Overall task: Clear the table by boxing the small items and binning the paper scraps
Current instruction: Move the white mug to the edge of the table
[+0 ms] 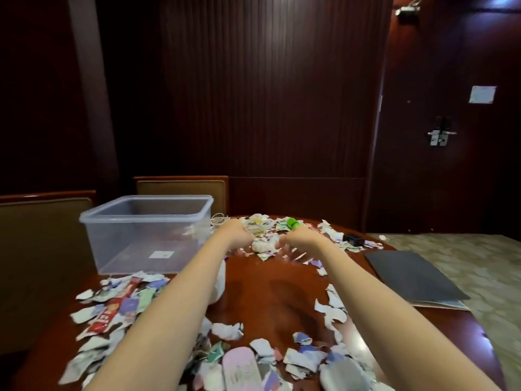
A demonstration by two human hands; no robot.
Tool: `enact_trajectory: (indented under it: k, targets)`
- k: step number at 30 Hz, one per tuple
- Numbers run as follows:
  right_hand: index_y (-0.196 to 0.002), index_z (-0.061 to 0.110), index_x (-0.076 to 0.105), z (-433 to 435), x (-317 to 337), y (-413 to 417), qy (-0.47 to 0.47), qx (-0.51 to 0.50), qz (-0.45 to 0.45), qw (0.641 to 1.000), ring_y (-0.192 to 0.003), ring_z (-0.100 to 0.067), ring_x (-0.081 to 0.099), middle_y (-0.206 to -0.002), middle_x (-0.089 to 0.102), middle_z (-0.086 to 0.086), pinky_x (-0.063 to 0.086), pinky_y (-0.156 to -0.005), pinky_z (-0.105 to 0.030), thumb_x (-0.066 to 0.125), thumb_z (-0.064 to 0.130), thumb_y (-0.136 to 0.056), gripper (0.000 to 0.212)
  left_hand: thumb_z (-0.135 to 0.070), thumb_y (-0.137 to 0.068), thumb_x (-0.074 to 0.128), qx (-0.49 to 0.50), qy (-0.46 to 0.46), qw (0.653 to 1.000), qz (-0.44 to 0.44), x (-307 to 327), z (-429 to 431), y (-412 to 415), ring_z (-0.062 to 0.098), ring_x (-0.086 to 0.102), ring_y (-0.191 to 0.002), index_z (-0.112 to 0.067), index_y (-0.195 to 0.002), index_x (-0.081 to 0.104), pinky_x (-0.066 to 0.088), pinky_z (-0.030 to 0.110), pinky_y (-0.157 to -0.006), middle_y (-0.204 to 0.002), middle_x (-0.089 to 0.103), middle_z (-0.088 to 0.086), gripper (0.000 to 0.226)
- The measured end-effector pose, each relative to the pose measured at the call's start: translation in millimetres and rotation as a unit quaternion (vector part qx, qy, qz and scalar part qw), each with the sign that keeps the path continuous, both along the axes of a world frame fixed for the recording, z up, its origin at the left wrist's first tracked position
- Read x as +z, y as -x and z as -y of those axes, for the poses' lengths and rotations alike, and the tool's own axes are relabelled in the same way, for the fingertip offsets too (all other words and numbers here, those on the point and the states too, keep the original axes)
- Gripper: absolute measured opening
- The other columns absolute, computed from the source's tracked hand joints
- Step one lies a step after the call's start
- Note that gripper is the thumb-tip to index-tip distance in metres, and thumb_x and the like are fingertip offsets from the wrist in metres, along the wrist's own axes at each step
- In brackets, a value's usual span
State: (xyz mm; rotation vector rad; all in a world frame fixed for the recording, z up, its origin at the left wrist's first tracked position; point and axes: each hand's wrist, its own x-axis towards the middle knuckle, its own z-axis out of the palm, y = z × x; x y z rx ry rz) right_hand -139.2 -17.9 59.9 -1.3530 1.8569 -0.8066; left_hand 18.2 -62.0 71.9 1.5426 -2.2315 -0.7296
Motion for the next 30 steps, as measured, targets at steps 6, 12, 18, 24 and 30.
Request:
enact_trajectory:
  k: [6,12,18,24,30]
  targets:
    - [-0.083,0.010,0.056,24.7,-7.6,-56.9,-0.096,0.049,0.016,0.994,-0.064,-0.012,0.059,-0.079,0.061,-0.004,0.049,-0.059,-0.022,0.047,0.014,-0.094,0.015,-0.014,-0.092,0.050,0.074,-0.045,0.996,-0.009,-8.9,17.1,-55.8,0.015,0.060,-0.066,-0.004,-0.112,0.059,0.047,0.024,-0.056,-0.101,0.062,0.007,0.024]
    - [-0.090,0.006,0.060,47.7,-18.5,-89.8,-0.132,0.053,0.005,0.990,-0.068,-0.016,0.062,-0.083,0.063,-0.008,0.052,-0.062,-0.024,0.049,0.025,-0.095,0.022,-0.015,-0.094,0.051,0.119,-0.076,0.990,-0.013,-22.1,21.2,-91.8,0.024,0.061,-0.092,-0.001,-0.125,0.052,0.051,0.027,-0.070,-0.122,0.060,0.015,0.033]
    - [-0.087,0.003,0.057,55.8,-29.3,-101.0,-0.152,0.049,0.008,0.987,-0.064,-0.017,0.061,-0.079,0.062,-0.010,0.053,-0.055,-0.024,0.051,0.033,-0.094,0.032,-0.028,-0.097,0.043,0.137,-0.152,0.979,-0.016,-35.9,20.3,-105.4,0.025,0.062,-0.090,-0.002,-0.131,0.046,0.050,0.036,-0.086,-0.109,0.061,0.013,0.043]
    - [-0.107,-0.001,0.050,58.1,-39.4,-105.0,-0.182,0.052,0.046,0.981,-0.065,-0.020,0.062,-0.081,0.060,-0.013,0.053,-0.042,-0.023,0.045,0.039,-0.097,0.041,-0.041,-0.101,0.025,0.142,-0.217,0.966,-0.020,-43.3,17.7,-102.3,0.025,0.062,-0.093,-0.004,-0.139,0.035,0.044,0.038,-0.095,-0.120,0.055,0.016,0.054]
    - [-0.121,0.001,0.038,59.2,-53.4,-112.0,-0.182,0.036,0.170,0.968,-0.066,-0.030,0.062,-0.101,0.054,-0.020,0.053,-0.037,-0.030,0.037,0.040,-0.099,0.045,-0.060,-0.095,0.026,0.189,-0.284,0.929,-0.141,-58.1,21.6,-96.0,0.023,0.059,-0.086,-0.008,-0.140,0.031,0.048,0.027,-0.069,-0.102,0.055,0.014,0.069]
